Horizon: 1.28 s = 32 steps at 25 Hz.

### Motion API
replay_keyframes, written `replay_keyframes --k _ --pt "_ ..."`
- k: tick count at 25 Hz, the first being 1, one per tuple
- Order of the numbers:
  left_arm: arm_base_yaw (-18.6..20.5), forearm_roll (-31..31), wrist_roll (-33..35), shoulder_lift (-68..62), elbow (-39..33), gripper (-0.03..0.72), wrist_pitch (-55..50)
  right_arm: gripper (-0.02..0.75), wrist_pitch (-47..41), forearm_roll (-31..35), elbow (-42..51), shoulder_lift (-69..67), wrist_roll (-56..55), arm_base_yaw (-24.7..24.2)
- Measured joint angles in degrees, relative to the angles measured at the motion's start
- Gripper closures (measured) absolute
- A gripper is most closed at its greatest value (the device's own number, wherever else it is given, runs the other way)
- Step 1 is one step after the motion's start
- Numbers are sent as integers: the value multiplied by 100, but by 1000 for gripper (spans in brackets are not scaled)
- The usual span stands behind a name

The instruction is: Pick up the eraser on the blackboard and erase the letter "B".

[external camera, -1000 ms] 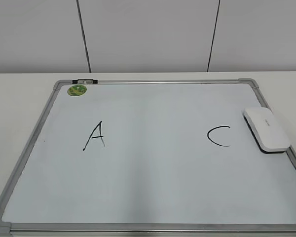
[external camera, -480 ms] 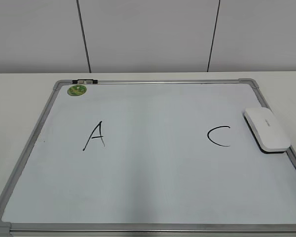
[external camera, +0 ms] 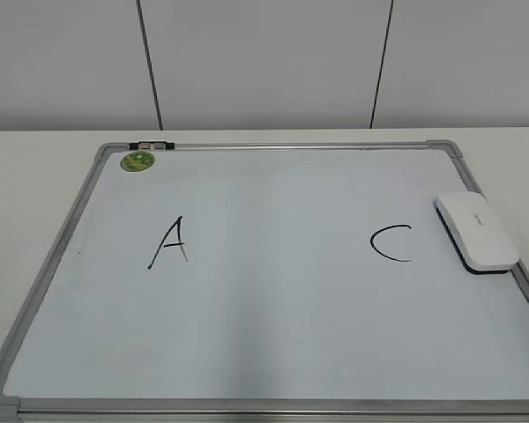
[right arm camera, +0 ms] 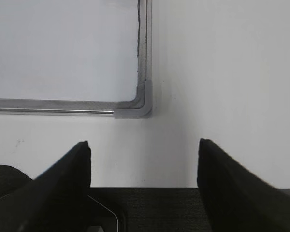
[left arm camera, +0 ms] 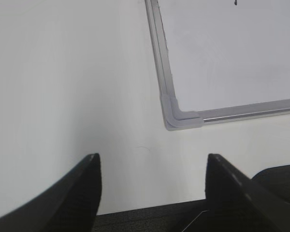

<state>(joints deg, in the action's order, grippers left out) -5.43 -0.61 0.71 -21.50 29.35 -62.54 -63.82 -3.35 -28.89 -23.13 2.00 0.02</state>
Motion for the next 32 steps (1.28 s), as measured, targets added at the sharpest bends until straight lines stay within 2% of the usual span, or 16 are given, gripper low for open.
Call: replay_keyframes --k 18,27,32 --pt "13 0 0 193 0 200 0 209 -9 0 0 102 0 0" --pt "535 0 0 1051 0 214 0 209 -50 0 0 1026 0 -26" --pt "580 0 0 1489 0 216 -24 209 -70 -10 0 1601 0 -26"
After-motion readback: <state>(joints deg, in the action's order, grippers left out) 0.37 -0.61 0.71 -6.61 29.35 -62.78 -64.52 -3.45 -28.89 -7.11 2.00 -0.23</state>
